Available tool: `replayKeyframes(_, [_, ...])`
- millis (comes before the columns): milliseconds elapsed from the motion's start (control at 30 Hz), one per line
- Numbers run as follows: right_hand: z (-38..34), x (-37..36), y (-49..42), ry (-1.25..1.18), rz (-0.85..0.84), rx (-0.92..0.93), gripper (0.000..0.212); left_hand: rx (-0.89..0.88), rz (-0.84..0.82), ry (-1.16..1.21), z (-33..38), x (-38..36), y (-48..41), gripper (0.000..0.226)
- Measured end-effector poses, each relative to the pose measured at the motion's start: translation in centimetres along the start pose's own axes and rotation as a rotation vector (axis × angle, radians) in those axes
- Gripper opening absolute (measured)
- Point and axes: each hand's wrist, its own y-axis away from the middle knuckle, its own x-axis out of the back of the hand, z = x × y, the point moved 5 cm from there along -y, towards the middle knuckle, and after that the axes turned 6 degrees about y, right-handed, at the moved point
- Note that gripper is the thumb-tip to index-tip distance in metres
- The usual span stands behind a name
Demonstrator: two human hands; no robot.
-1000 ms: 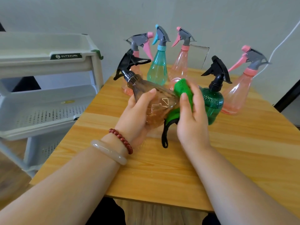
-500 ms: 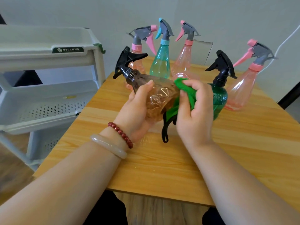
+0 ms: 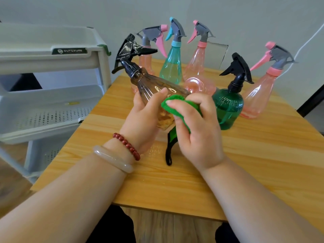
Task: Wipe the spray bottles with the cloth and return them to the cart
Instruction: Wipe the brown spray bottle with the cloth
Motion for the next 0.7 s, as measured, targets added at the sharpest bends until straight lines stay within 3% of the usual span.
replayKeyframes(167, [2.5,0.2,0.1,0.014,0.123,-0.337,0.023,-0.032,-0.051,-0.099,0.0,0.1,-0.3,0.067])
replayKeyframes(333, [-0.3,-0.1,0.2,-0.031,-0.043,0.021,0.024,-0.085,-0.068,-0.131,-0.2,-0.3,0.1,0.063])
replayKeyframes(500, [2.0,0.2,0.1,-0.014,0.128,-0.326,0.023,-0.031,-0.019,-0.112,0.2,-0.2,0.1,0.08])
replayKeyframes(633, [-0.3,-0.2,0.6,-0.065,-0.039,-0.004,0.025,-0.004,0.047,-0.136,0.6,0.0,0.1,0.1])
replayKeyframes(700, [-0.2,-0.2,0.4,-0.047,-0.018,-0.017,0.025,0.039,0.018,-0.073,0.3,0.0,-0.1,0.077])
